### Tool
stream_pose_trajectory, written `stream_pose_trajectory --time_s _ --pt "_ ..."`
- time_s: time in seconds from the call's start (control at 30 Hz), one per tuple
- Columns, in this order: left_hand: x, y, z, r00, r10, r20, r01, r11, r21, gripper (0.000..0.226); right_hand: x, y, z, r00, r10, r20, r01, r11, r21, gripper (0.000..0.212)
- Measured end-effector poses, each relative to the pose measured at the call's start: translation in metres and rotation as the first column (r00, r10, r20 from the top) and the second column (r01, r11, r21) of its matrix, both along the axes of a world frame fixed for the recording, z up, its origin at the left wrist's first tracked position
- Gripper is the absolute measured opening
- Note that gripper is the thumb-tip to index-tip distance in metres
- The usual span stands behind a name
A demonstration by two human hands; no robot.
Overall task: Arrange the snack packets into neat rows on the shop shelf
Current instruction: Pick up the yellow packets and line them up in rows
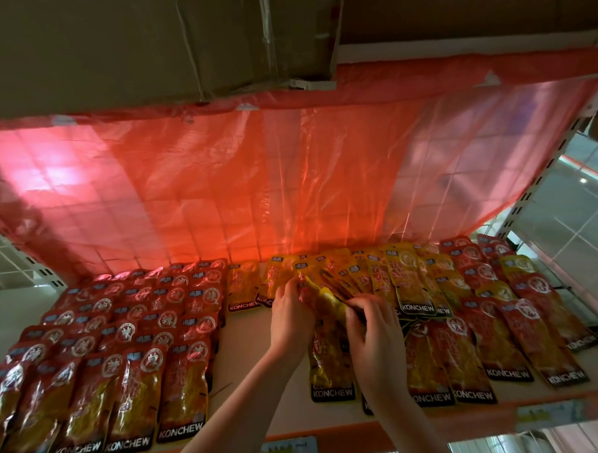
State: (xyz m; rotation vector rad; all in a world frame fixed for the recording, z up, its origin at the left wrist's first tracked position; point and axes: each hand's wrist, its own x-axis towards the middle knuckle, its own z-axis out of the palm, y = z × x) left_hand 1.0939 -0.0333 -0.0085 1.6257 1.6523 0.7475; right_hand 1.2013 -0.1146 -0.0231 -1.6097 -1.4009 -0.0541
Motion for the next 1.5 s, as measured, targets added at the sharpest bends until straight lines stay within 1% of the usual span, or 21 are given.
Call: stream_pose_trajectory --time_s 0.17,0.27,0.37,0.47,0.57,0.67,0.77,0.87,0.93,1.03,1.1,1.17,1.2,1.23,1.27,1.3,1.33,1.4,1.43,1.47,1.5 --pt "-0.002 0.005 0.001 0.999 0.010 0.030 -0.010 1.000 -0.010 0.041 0.000 0.001 -0.001 1.000 0.005 0.003 -0.005 1.000 -0.011 0.013" --pt "-0.004 0.014 -0.006 0.986 0.041 0.164 -0.038 0.999 -0.024 0.039 -0.001 0.001 0.000 1.000 0.009 0.001 -0.009 1.000 -0.012 0.013" --pt "-0.005 0.017 0.004 0.959 0.074 0.275 -0.064 0.997 -0.044 0.024 -0.001 0.001 0.000 1.000 0.006 -0.010 -0.007 1.000 -0.017 0.012" --pt "-0.008 0.018 0.010 0.953 0.078 0.293 -0.070 0.997 -0.041 0.014 -0.001 0.000 0.000 1.000 0.001 -0.008 -0.001 1.000 -0.026 0.013" --pt "-0.018 0.017 0.012 0.949 0.092 0.301 -0.078 0.995 -0.058 0.020 0.000 0.000 0.001 1.000 -0.017 0.021 0.018 0.999 -0.048 0.013" --pt "-0.032 0.012 0.023 0.944 0.128 0.303 -0.143 0.989 0.027 0.015 -0.003 0.001 0.002 0.996 -0.030 0.089 0.037 0.997 -0.073 0.019" --pt "-0.057 0.011 0.040 0.939 0.184 0.292 -0.232 0.963 0.140 0.017 -0.007 -0.001 0.003 0.992 -0.037 0.121 0.051 0.993 -0.111 0.028" --pt "-0.086 0.007 0.052 0.917 0.211 0.339 -0.290 0.936 0.202 0.015 -0.007 -0.005 -0.002 0.981 -0.029 0.193 0.055 0.990 -0.132 0.022" --pt "-0.103 0.000 0.057 0.855 0.229 0.465 -0.338 0.926 0.166 0.018 -0.007 -0.007 -0.004 0.970 0.012 0.242 0.030 0.985 -0.170 0.023" --pt "-0.120 -0.014 0.064 0.736 0.248 0.630 -0.359 0.932 0.053 0.019 -0.009 -0.011 -0.004 0.943 0.068 0.325 0.021 0.965 -0.262 0.035" --pt "-0.125 -0.023 0.065 0.690 0.279 0.668 -0.357 0.934 -0.021 0.018 -0.012 -0.014 0.001 0.930 0.084 0.358 0.029 0.954 -0.298 0.040" --pt "-0.129 -0.031 0.063 0.699 0.295 0.652 -0.331 0.941 -0.071 0.016 -0.018 -0.013 0.011 0.934 0.106 0.341 -0.004 0.958 -0.288 0.037" --pt "-0.131 -0.034 0.061 0.710 0.288 0.642 -0.304 0.948 -0.090 0.014 -0.022 -0.012 0.015 0.943 0.143 0.301 -0.061 0.962 -0.264 0.033" --pt "-0.131 -0.037 0.060 0.725 0.276 0.631 -0.275 0.956 -0.101 0.012 -0.027 -0.011 0.020 0.953 0.206 0.223 -0.152 0.959 -0.240 0.030" --pt "-0.132 -0.039 0.060 0.744 0.264 0.614 -0.254 0.961 -0.105 0.011 -0.033 -0.011 0.026 0.952 0.288 0.102 -0.260 0.939 -0.225 0.030" --pt "-0.132 -0.041 0.060 0.762 0.246 0.599 -0.234 0.967 -0.101 0.010 -0.040 -0.012 0.031 0.930 0.365 -0.048 -0.366 0.904 -0.222 0.034" --pt "-0.132 -0.044 0.060 0.777 0.223 0.588 -0.210 0.973 -0.092 0.010 -0.048 -0.012 0.035 0.889 0.411 -0.203 -0.452 0.862 -0.232 0.040" --pt "-0.131 -0.048 0.061 0.802 0.185 0.568 -0.165 0.983 -0.087 0.010 -0.064 -0.012 0.035 0.768 0.409 -0.493 -0.581 0.769 -0.266 0.061" --pt "-0.130 -0.049 0.062 0.818 0.160 0.553 -0.137 0.987 -0.083 0.010 -0.071 -0.011 0.033 0.709 0.378 -0.596 -0.624 0.730 -0.279 0.073" --pt "-0.132 -0.051 0.061 0.838 0.125 0.532 -0.096 0.992 -0.081 0.011 -0.078 -0.011 0.030 0.663 0.342 -0.666 -0.652 0.701 -0.289 0.080" --pt "-0.135 -0.051 0.061 0.856 0.077 0.511 -0.040 0.996 -0.084 0.013 -0.083 -0.011 0.028 0.624 0.303 -0.720 -0.671 0.681 -0.295 0.078"
